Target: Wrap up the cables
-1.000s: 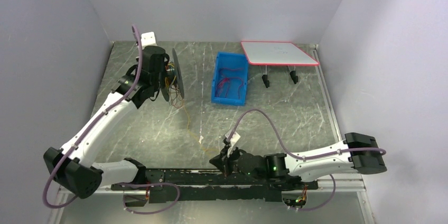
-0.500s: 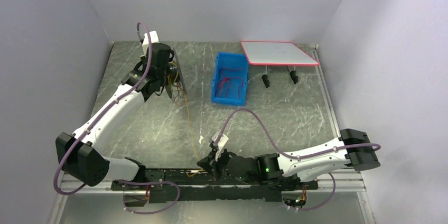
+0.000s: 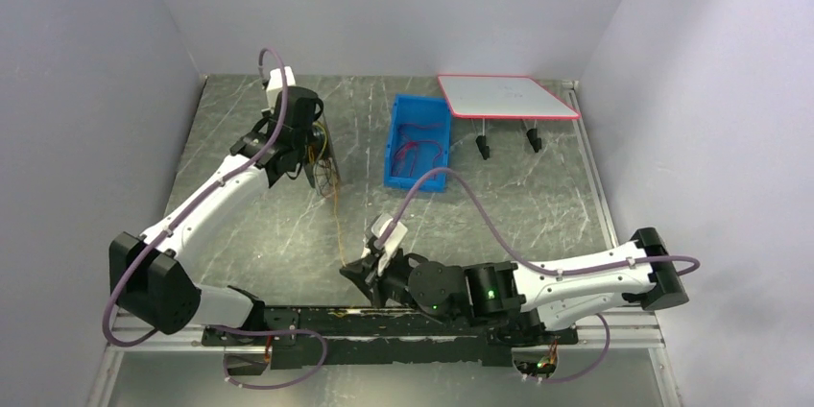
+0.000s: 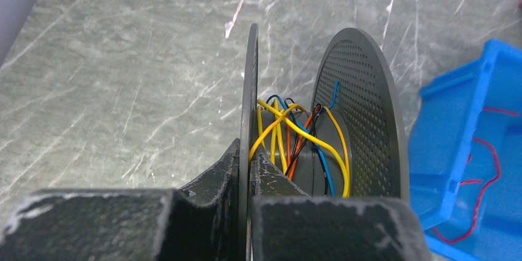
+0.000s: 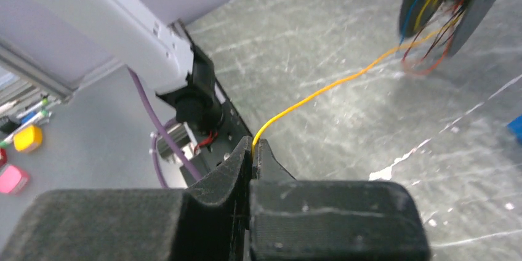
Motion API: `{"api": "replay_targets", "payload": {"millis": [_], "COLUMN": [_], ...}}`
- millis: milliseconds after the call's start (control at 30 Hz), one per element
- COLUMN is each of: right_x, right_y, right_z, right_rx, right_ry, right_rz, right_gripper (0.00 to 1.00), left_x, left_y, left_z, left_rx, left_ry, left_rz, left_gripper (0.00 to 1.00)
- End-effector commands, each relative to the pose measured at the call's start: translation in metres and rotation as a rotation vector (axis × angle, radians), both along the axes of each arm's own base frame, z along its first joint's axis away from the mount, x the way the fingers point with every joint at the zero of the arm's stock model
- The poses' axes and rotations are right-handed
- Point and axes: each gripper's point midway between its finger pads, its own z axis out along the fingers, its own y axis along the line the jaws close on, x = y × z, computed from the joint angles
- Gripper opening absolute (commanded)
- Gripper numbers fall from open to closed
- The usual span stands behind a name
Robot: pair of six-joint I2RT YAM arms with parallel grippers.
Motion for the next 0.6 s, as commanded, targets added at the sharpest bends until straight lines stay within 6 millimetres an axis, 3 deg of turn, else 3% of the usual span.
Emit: {"api": "replay_targets", "payload": {"millis": [0,67,233,567], "right_x": [0.002,0.008,0.033,0.12], "right_y": [-0.003,-0.002,-0.006,-0.035], "right_z": [0.035,0.06,0.097,0.122], "right_rx": [-0.068,-0.072,-0.137,-0.224], "right_ry": [-0.126,-0.166,-0.286,-0.393], "right_rz": [-0.019,-0.042,-0.133,-0.249], "right_gripper": [0.0,0.0,0.0,0.0], "left_x": [0.0,-0.005,-0.022,-0.075], "left_y": [-0.004,-0.008,-0.022,-0.046], "left_z": [0.006,0.001,-0.009,-0.011], "left_rx": [-0.026,-0.013,-0.001,0.039], "left_ry": [-0.063,-0.048,-0.016,0.021], "left_rz": [0.036,0.032,-0.007,-0.224], "left_gripper": [0.07,0.07,0.07,0.07]}}
